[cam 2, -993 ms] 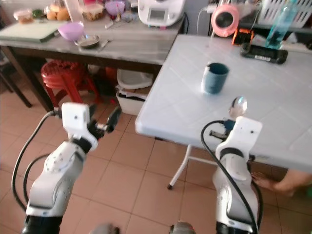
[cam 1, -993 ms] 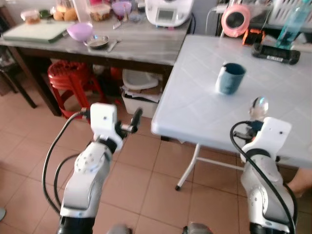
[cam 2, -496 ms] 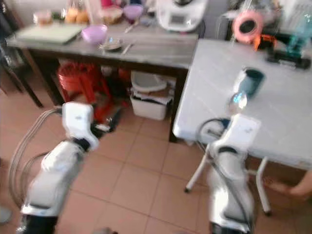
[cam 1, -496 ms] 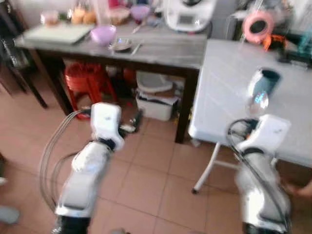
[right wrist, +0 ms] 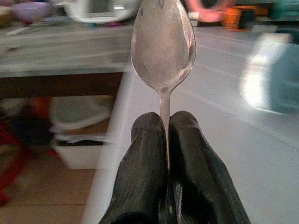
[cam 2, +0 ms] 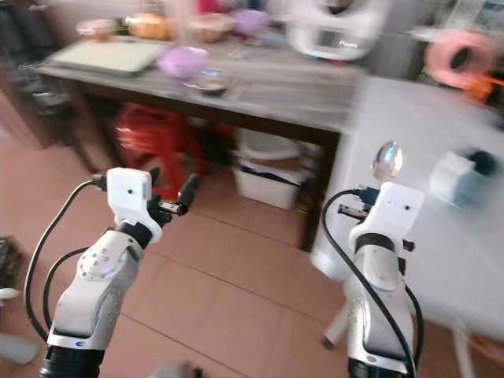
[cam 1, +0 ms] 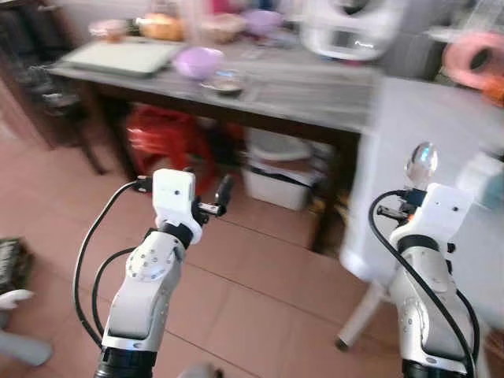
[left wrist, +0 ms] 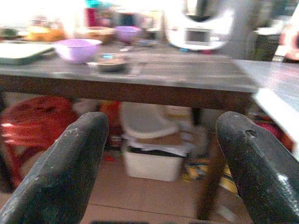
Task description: Setting the table
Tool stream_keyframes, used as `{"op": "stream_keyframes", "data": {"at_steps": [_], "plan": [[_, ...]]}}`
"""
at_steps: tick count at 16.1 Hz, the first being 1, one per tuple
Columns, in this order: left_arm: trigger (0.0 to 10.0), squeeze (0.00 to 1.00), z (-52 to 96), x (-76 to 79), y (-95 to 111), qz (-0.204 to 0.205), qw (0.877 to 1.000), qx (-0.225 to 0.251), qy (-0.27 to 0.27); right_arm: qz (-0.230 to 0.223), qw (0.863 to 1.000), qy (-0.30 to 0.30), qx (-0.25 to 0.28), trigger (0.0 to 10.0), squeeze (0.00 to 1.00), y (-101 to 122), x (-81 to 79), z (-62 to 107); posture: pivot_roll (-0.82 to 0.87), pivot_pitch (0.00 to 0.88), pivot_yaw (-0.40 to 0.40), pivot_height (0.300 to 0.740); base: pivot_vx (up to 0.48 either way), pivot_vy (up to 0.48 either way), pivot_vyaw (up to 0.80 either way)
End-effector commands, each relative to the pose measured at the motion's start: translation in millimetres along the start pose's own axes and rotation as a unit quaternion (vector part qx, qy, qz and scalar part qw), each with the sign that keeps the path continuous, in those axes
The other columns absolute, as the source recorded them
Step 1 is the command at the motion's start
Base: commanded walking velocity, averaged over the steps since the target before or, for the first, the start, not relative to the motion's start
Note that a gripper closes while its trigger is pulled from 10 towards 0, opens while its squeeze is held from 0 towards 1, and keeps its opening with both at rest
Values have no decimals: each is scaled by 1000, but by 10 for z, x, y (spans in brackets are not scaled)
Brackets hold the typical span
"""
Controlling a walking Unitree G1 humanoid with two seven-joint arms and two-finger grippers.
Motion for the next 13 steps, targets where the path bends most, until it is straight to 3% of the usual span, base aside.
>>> {"op": "stream_keyframes", "data": {"at_steps": [1, 13], "plan": [[10000, 0, -7, -30, 8, -3, 1000, -3, 6, -2, 1000, 9, 10, 10000, 0, 50, -49, 3, -60, 0, 11, 740, 311, 364, 0], [10000, 0, -9, 37, 50, -34, 999, 12, -19, -4, 1000, 10, 12, 10000, 0, 53, -62, -10, -59, 0, 18, 740, 278, 390, 0]]}}
Point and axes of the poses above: a point about 5 cm out from each wrist's last joint towards the gripper, its own z axis pointing back from the gripper into the wrist, its own y axis along the axis of the wrist's last joint, x = y × z, the point moved 2 cm from there along -z, pointing out of the wrist towards the gripper, and after that the axes turned 5 degrees about z, right-handed, at the moved point
